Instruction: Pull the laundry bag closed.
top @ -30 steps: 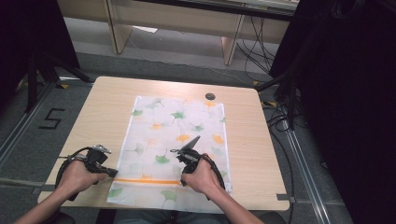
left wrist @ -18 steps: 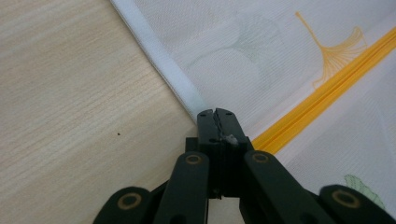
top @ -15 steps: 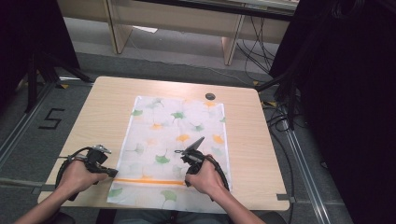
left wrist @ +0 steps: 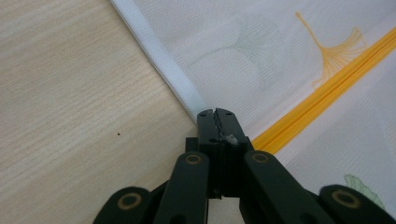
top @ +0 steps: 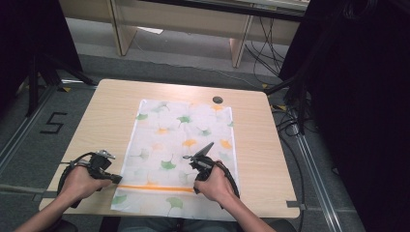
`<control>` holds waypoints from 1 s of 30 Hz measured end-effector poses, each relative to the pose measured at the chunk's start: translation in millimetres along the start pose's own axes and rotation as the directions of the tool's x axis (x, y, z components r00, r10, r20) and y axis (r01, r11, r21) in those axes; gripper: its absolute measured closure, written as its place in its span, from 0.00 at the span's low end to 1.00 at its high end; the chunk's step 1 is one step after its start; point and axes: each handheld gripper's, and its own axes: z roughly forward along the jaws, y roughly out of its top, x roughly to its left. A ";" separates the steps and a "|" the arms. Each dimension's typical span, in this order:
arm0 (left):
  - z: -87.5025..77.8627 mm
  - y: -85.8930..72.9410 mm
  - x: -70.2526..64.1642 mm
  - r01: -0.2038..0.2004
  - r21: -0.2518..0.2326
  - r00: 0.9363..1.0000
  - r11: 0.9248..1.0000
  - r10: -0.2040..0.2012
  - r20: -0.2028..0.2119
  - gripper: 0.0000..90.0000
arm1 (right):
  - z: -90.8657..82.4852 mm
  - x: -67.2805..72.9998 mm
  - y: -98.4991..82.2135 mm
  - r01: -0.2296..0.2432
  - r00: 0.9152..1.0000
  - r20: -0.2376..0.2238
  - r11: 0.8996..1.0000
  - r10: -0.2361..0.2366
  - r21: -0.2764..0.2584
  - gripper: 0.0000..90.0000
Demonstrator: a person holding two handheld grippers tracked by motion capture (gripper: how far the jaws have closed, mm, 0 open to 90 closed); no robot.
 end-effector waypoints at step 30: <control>-0.2 0.2 0.1 0.000 0.003 1.000 1.000 0.000 -0.001 1.00 | -3.9 -6.8 -7.9 -0.012 1.000 0.021 1.000 0.012 -0.006 1.00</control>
